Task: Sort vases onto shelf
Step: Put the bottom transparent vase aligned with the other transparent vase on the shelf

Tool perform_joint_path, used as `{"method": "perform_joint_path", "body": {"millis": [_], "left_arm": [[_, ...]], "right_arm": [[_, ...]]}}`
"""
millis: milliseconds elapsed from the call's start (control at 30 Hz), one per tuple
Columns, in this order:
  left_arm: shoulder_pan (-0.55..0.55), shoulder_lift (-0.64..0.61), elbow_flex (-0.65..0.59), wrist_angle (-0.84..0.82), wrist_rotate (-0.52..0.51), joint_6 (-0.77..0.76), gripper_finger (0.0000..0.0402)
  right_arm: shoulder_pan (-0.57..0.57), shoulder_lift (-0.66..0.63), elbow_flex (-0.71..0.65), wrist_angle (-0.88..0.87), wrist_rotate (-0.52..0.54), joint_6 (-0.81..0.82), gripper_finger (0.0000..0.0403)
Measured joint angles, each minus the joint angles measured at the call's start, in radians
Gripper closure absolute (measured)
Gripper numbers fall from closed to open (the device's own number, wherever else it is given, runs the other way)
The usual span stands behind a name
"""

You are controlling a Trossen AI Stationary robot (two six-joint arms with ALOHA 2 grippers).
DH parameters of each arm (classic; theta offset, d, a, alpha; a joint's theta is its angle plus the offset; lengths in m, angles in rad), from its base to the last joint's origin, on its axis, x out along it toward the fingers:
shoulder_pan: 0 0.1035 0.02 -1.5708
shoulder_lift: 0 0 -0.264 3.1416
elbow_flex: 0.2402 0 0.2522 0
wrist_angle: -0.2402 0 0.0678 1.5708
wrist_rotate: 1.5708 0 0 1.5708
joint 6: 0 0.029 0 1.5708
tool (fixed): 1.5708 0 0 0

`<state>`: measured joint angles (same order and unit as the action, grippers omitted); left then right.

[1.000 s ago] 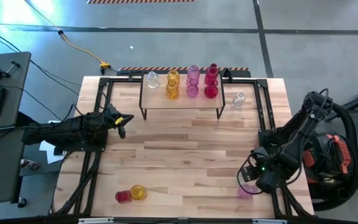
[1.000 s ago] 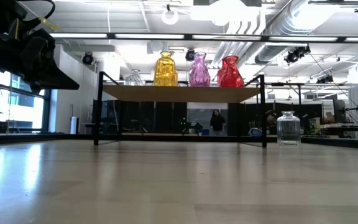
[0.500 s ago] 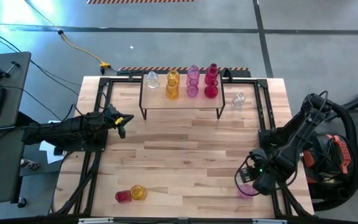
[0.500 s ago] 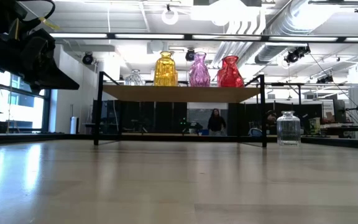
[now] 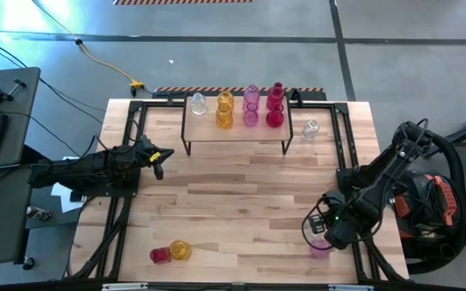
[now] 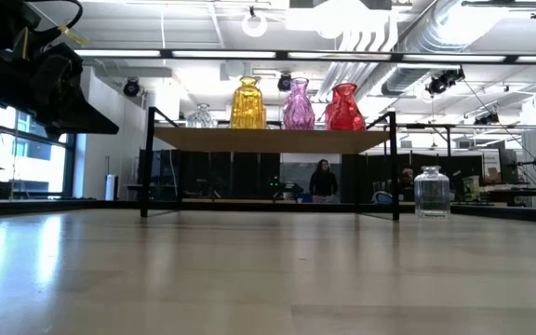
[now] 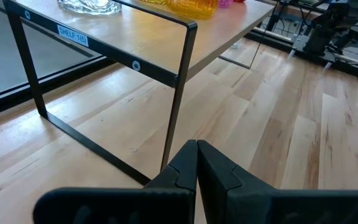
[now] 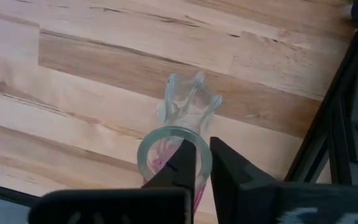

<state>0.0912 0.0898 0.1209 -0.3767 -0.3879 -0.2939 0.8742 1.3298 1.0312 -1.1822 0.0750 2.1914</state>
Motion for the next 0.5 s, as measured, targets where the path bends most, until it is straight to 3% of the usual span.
{"method": "perform_joint_path", "body": {"millis": [500], "left_arm": [[0.0,0.0,0.0,0.0,0.0,0.0,0.0401]], "right_arm": [[-0.131,0.0,0.057,-0.026,-0.014,-0.151,0.0402]]}}
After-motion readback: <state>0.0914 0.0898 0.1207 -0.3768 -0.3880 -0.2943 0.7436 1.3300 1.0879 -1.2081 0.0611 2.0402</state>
